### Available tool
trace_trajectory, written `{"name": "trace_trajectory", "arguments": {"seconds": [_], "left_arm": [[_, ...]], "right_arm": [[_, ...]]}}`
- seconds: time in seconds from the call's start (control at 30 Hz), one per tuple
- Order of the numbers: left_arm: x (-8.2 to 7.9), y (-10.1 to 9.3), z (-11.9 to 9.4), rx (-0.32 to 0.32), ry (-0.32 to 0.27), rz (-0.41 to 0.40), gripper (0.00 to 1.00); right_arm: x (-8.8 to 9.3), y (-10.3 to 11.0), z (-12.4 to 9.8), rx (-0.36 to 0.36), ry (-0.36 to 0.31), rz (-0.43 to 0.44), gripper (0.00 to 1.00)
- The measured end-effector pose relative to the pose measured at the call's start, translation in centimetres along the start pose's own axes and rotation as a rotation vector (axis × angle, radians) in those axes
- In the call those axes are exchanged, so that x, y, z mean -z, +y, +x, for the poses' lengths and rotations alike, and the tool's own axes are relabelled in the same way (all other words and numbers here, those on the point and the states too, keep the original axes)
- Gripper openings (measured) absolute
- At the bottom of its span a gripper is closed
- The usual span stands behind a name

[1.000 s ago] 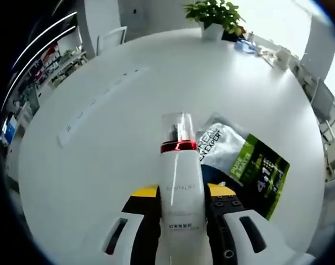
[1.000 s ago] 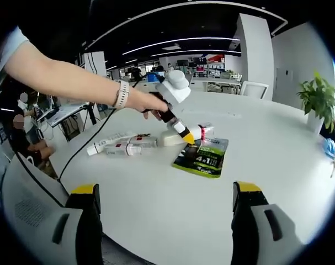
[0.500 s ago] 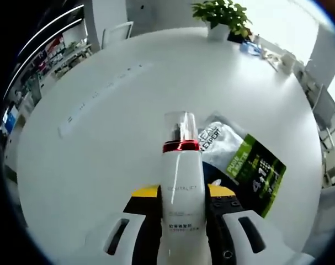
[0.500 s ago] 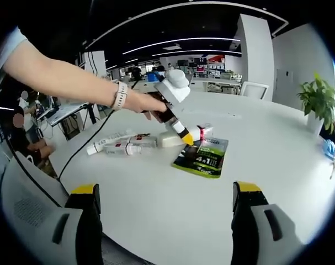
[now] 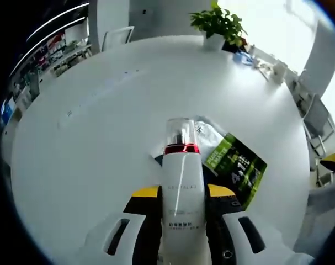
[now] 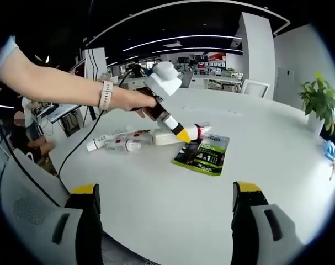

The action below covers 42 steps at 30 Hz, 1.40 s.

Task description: Arrange the skincare products in the storage area until every visible bottle or jar stands upright without overlapping.

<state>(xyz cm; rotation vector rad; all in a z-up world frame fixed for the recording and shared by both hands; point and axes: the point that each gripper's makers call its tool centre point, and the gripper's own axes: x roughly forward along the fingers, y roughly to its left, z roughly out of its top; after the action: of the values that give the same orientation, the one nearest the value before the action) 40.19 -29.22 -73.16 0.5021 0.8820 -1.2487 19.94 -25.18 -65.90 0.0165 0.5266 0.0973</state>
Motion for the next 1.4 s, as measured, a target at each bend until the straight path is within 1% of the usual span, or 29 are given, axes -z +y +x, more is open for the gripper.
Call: {"name": "trace_trajectory", "arguments": {"seconds": [0.13,0.3,0.37,0.4,0.47,0.5,0.57,0.63,0.67,0.7,0.83,0.87,0.93,1.0,1.13,1.27,1.33,1.37,1.4], "left_arm": [[0.6,-0.6,-0.5,0.014,-0.009,-0.014,0.25],[1.0,-1.6,-1.0,0.035,-0.028,-0.023,0.25],[0.9,-1.9,-1.1,0.041,-0.041,-0.029,0.25],[0.8,-2.0,-1.2,0.044,-0.049,-0.031,0.25],[0.9,-2.4,-1.5,0.054,-0.065,-0.036,0.25],[1.0,-2.8,-1.8,0.060,-0.071,-0.039,0.25],[1.2,-3.1,-2.1,0.065,-0.081,-0.041,0.25],[1.4,-3.5,-2.5,0.074,-0.095,-0.041,0.26],[1.4,-3.6,-2.7,0.075,-0.101,-0.044,0.26],[1.5,-3.8,-2.9,0.078,-0.113,-0.046,0.26],[1.9,-4.3,-3.7,0.092,-0.133,-0.051,0.26],[2.1,-4.5,-3.9,0.097,-0.133,-0.053,0.26],[2.3,-4.7,-4.4,0.100,-0.145,-0.046,0.26],[2.4,-4.9,-4.8,0.102,-0.155,-0.042,0.26],[2.6,-5.3,-5.7,0.105,-0.177,-0.040,0.26],[2.9,-5.9,-6.7,0.109,-0.207,-0.045,0.26],[3.2,-6.3,-7.1,0.110,-0.215,-0.044,0.26],[3.3,-6.4,-7.3,0.110,-0.218,-0.043,0.26],[3.4,-6.7,-7.5,0.112,-0.223,-0.037,0.26]], "right_arm": [[0.1,-0.1,0.0,0.002,0.008,0.003,1.00],[0.3,-0.3,0.0,-0.006,0.014,0.034,1.00],[0.0,-0.7,-0.1,0.001,-0.005,0.083,0.99],[-0.1,-1.1,-0.2,0.011,-0.021,0.127,0.99],[0.1,-1.8,-0.2,0.021,-0.015,0.173,0.99],[0.2,-1.8,-0.1,0.008,-0.009,0.177,0.99],[0.4,-1.8,0.1,-0.016,-0.002,0.214,0.92],[0.1,-2.1,0.2,-0.013,-0.013,0.259,0.92],[-0.2,-2.1,0.3,-0.031,-0.027,0.245,0.88],[-0.3,-2.1,0.4,-0.036,-0.025,0.254,0.87],[-0.8,-2.5,0.7,-0.049,-0.035,0.278,0.86],[-1.3,-2.6,0.8,-0.060,-0.054,0.282,0.85],[-1.6,-2.4,1.0,-0.093,-0.052,0.310,0.82],[-1.9,-2.4,1.2,-0.112,-0.058,0.314,0.77],[-2.3,-2.7,1.9,-0.124,-0.051,0.332,0.73],[-3.3,-2.9,2.8,-0.145,-0.078,0.385,0.69],[-3.9,-3.0,3.3,-0.145,-0.102,0.425,0.68],[-4.2,-3.0,3.4,-0.150,-0.116,0.459,0.68],[-4.3,-2.9,3.7,-0.167,-0.112,0.472,0.68]]}}
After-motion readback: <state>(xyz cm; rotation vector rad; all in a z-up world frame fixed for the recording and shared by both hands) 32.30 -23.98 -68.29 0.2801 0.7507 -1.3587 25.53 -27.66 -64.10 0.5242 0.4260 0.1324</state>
